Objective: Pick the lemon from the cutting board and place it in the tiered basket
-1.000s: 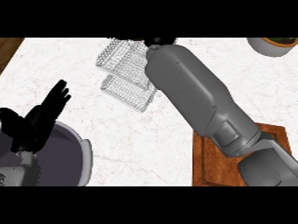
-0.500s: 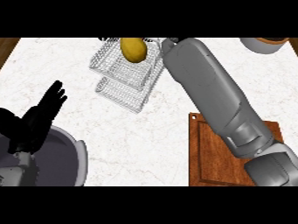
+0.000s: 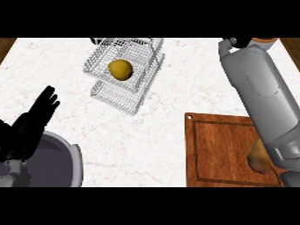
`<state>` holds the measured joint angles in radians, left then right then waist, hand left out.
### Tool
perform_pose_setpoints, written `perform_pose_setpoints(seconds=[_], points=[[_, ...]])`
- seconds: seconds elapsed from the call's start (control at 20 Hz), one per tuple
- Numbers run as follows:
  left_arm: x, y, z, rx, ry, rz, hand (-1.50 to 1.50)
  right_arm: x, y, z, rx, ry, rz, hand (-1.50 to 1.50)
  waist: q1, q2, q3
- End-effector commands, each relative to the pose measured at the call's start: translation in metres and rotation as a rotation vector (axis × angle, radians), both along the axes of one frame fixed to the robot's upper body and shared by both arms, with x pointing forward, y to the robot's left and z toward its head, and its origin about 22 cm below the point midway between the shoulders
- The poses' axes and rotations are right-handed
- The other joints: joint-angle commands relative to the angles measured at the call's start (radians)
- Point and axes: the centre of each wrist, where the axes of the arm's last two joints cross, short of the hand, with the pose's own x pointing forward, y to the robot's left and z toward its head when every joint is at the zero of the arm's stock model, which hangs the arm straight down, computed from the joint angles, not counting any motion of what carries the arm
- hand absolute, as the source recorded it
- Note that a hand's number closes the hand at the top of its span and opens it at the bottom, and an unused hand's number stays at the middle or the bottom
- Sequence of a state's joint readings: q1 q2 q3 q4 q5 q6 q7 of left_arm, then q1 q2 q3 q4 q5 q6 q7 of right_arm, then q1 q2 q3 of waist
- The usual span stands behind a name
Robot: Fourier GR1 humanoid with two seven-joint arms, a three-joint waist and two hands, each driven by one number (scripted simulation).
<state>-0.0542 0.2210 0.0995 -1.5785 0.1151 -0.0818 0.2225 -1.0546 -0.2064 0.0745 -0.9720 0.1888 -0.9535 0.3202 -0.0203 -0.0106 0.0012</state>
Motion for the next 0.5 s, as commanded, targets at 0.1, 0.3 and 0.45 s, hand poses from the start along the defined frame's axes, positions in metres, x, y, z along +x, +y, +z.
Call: perform_pose_setpoints(seconds=[0.1,0.3,0.45], points=[[-0.004,-0.002,0.016,-0.006,0.011,0.020,0.00,-0.036,-0.078,0.015,-0.013,-0.023,-0.043,-1.50,-0.012,-0.005,-0.001],[-0.019,0.006,-0.016,-0.003,0.008,0.006,0.00,-0.069,-0.119,0.026,-0.020,-0.028,-0.040,-1.50,-0.001,0.002,-0.002],[-0.009,-0.003,-0.004,-0.007,-0.001,-0.002,0.00,-0.089,-0.155,0.028,-0.047,-0.014,-0.039,-1.50,0.007,0.005,-0.001]])
